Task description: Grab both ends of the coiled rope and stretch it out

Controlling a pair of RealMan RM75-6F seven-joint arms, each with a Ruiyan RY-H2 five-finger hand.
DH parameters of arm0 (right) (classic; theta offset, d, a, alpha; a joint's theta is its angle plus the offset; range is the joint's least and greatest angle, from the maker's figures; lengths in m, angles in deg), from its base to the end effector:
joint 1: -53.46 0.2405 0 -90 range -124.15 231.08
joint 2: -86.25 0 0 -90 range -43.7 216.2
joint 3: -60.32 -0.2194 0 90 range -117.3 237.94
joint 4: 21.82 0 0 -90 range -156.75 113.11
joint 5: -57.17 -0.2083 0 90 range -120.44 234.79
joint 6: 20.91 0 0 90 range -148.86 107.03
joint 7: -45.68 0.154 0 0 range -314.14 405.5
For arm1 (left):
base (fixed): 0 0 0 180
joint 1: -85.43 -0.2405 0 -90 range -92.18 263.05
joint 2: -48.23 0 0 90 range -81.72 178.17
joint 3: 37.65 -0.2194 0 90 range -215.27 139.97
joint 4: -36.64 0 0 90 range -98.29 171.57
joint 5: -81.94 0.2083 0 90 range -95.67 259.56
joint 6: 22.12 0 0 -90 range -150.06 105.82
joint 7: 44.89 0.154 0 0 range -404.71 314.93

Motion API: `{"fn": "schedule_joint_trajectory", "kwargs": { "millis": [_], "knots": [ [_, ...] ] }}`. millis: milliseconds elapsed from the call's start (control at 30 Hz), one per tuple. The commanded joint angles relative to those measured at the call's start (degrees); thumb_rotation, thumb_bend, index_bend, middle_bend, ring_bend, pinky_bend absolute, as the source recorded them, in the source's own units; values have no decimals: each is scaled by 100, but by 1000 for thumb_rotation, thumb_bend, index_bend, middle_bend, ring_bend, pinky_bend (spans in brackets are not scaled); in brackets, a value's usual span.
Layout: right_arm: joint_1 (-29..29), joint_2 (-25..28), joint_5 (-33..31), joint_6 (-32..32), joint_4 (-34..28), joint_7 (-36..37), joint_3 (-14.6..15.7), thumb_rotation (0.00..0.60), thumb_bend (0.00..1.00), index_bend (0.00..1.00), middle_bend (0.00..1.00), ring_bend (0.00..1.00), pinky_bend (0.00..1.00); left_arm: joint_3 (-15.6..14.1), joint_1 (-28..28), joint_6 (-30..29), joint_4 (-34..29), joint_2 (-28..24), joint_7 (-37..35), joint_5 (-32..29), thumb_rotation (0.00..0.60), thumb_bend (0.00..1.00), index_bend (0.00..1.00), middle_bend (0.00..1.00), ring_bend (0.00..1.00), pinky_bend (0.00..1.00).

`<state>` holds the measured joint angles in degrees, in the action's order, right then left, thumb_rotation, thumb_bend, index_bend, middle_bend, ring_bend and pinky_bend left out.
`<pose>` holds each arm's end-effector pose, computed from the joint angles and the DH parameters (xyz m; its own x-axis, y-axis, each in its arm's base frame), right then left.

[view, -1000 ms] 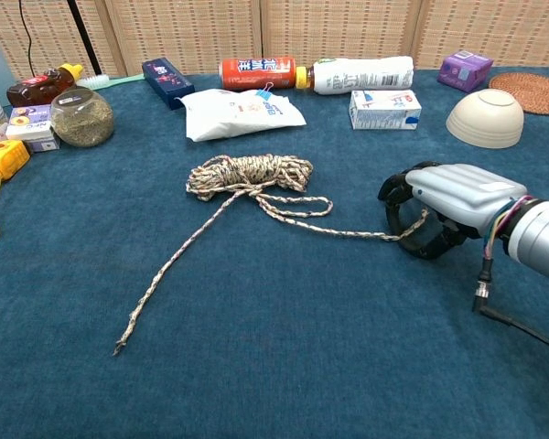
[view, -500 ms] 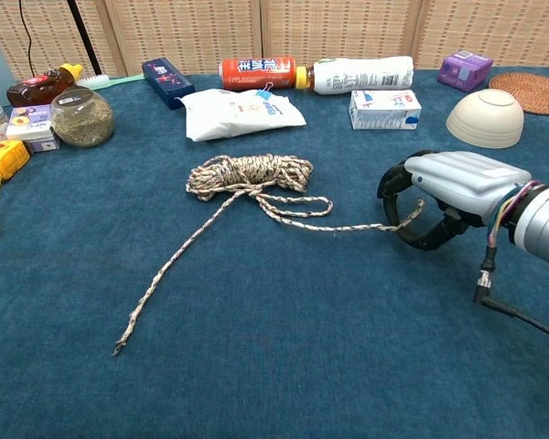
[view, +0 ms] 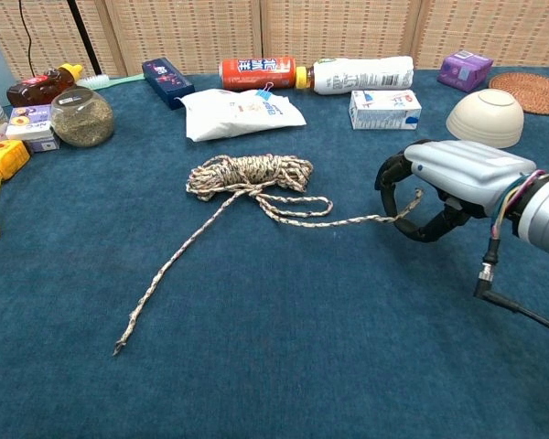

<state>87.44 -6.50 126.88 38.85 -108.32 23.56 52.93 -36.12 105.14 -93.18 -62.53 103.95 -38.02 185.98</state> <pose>-0.1343 -0.2836 -0.0369 0.4231 -0.2723 0.8642 -0.8775 -0.3608 0.3159 -0.1918 0.2258 0.1184 0.6315 0.0477 0.7739 0.6696 -0.5368 -0.5133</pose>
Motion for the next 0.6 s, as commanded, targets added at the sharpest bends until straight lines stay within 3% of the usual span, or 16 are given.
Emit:
{"fn": "schedule_joint_trajectory", "kwargs": {
  "millis": [33,133,600],
  "knots": [
    [-16,2,-4,26,-32,-37,21,600,510,598,264,156,0,-52,264,236,214,200,-126,224,600,291,409,175,64,0],
    [-64,37,-8,107,-145,-116,61,600,510,598,264,156,0,-86,714,613,590,618,-295,540,600,295,430,175,55,0],
    [-102,104,-78,155,-294,-224,86,600,510,600,263,156,0,-380,1447,828,1736,1683,-776,990,600,307,465,175,30,0]
  ]
}}
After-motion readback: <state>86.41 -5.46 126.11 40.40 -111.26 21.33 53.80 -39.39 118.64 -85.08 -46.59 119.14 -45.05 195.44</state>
